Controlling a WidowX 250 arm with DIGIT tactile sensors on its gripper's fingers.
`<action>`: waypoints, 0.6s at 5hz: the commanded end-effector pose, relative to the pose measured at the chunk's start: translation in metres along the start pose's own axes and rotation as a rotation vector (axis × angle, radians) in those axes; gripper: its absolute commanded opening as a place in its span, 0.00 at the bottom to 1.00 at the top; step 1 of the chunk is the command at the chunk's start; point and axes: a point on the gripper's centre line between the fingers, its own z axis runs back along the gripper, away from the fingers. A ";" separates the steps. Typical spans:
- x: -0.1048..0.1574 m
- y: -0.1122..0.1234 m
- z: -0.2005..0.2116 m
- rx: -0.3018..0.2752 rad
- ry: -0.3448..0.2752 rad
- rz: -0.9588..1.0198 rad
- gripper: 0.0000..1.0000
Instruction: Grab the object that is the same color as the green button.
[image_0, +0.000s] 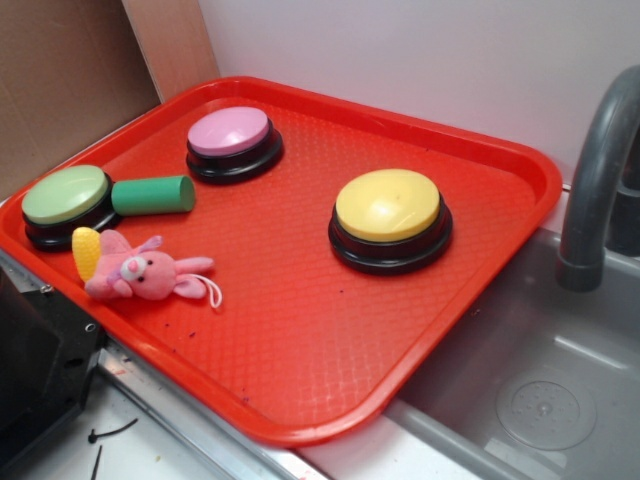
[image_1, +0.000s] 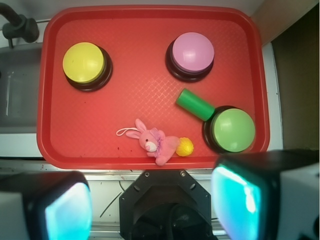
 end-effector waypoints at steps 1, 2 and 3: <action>0.000 0.000 0.000 0.000 0.000 0.000 1.00; 0.006 0.003 -0.012 0.053 -0.048 -0.048 1.00; 0.011 0.012 -0.024 0.037 -0.088 -0.107 1.00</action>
